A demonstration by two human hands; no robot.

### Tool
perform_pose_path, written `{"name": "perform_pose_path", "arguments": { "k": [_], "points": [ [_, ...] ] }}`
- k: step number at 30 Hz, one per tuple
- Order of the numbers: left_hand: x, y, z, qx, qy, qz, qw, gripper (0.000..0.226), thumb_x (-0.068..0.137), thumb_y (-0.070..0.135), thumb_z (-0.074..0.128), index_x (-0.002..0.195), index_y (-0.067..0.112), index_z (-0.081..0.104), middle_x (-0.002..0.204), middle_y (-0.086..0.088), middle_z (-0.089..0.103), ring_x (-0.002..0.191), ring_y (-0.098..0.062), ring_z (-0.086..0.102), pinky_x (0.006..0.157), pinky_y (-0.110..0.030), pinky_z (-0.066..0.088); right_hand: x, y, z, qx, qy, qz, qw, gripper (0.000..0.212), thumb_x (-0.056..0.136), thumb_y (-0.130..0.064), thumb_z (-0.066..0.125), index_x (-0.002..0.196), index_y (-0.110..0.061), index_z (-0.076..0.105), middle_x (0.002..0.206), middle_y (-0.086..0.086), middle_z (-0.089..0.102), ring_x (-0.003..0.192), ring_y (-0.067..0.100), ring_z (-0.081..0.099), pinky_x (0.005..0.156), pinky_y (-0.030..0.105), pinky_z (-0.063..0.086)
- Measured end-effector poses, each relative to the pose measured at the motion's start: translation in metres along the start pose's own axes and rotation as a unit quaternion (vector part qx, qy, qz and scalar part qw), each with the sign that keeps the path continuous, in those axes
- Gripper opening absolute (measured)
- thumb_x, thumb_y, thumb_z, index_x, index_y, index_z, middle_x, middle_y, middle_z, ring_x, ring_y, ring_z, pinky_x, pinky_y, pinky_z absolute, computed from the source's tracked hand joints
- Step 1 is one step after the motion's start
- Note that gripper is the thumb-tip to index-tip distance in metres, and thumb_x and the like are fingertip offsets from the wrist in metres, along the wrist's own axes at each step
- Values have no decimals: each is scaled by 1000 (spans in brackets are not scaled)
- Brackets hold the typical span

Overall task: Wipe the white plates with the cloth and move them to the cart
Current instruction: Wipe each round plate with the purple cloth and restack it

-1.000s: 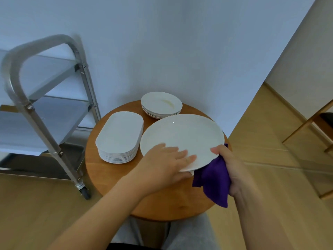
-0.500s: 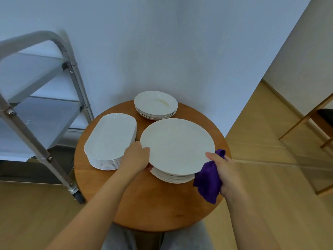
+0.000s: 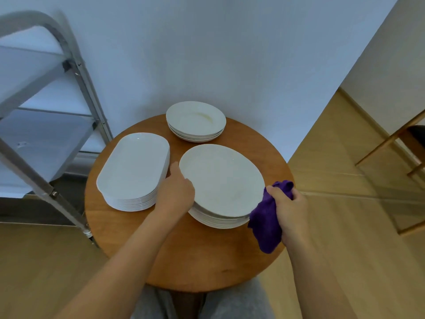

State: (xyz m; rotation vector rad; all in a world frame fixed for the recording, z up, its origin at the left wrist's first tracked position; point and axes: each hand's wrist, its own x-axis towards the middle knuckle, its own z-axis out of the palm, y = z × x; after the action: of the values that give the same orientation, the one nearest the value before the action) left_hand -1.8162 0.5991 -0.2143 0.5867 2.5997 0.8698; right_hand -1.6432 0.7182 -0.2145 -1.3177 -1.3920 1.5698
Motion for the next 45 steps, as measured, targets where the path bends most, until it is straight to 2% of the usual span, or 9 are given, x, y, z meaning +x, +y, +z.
{"name": "perform_pose_path", "arguments": {
  "k": [10, 15, 19, 26, 29, 33, 38, 41, 45],
  "points": [
    [4, -17, 10, 162, 8, 34, 986, 56, 100, 34, 35, 149, 18, 13, 120, -5, 61, 98, -22, 64, 78, -37, 55, 2, -5, 12, -29, -21, -36, 999, 7, 80, -24, 69, 78, -26, 63, 68, -6, 66, 67, 18, 63, 58, 33, 51],
    [4, -28, 11, 100, -7, 51, 994, 53, 100, 41, 32, 148, 23, 18, 134, -4, 54, 113, -27, 59, 89, -45, 51, 5, -10, 19, -5, -46, -54, 997, 6, 82, -23, 68, 83, -25, 63, 62, -14, 65, 53, 3, 62, 44, 19, 47],
    [-2, -29, 18, 36, -5, 49, 998, 51, 101, 41, 25, 148, 26, 14, 135, -2, 52, 113, -25, 59, 89, -43, 51, 12, -14, 41, -81, -114, -75, 987, 9, 83, -23, 68, 83, -28, 60, 70, -11, 65, 67, 9, 62, 52, 22, 48],
    [1, -31, 29, 2, 34, 33, 999, 47, 102, 35, 25, 147, 25, 16, 122, -4, 59, 81, -10, 53, 67, -28, 48, 16, -18, 90, -436, -346, -202, 806, 16, 88, -24, 60, 103, -28, 54, 95, -11, 55, 91, 10, 50, 70, 19, 39],
    [1, -29, 32, -3, 54, 25, 998, 47, 101, 32, 27, 147, 23, 20, 115, -4, 62, 75, -9, 52, 64, -28, 51, 10, -24, 91, -453, -401, -159, 780, 10, 85, -22, 60, 90, -29, 55, 87, -10, 56, 85, 13, 52, 66, 20, 40],
    [0, -28, 32, 0, 60, 19, 998, 47, 101, 32, 28, 146, 23, 20, 119, -3, 60, 79, -12, 54, 68, -30, 52, 6, -35, 70, -423, -419, -47, 802, 7, 83, -19, 59, 82, -25, 61, 86, -4, 62, 84, 16, 56, 67, 25, 42],
    [0, -29, 30, -18, 39, 14, 999, 46, 101, 36, 28, 145, 20, 27, 135, -4, 53, 116, -26, 56, 90, -43, 48, 29, -64, 23, -230, -421, 138, 866, 21, 52, -14, 69, 72, -10, 71, 78, 10, 69, 77, 26, 63, 75, 38, 50],
    [0, -32, 25, -33, 37, 24, 998, 44, 101, 41, 28, 138, 20, 37, 134, -3, 53, 119, -25, 54, 92, -43, 47, 34, -61, -2, -89, -388, 164, 903, 32, 51, -12, 67, 82, -5, 68, 84, 17, 67, 77, 33, 64, 76, 49, 54],
    [17, -21, 4, -1, 56, 27, 998, 38, 98, 44, 35, 124, 20, 50, 116, 0, 60, 99, -18, 56, 82, -34, 45, 33, -58, 1, -56, -318, 107, 940, 4, 63, -16, 66, 66, -16, 69, 77, 12, 68, 73, 30, 64, 72, 42, 52]
  ]
}}
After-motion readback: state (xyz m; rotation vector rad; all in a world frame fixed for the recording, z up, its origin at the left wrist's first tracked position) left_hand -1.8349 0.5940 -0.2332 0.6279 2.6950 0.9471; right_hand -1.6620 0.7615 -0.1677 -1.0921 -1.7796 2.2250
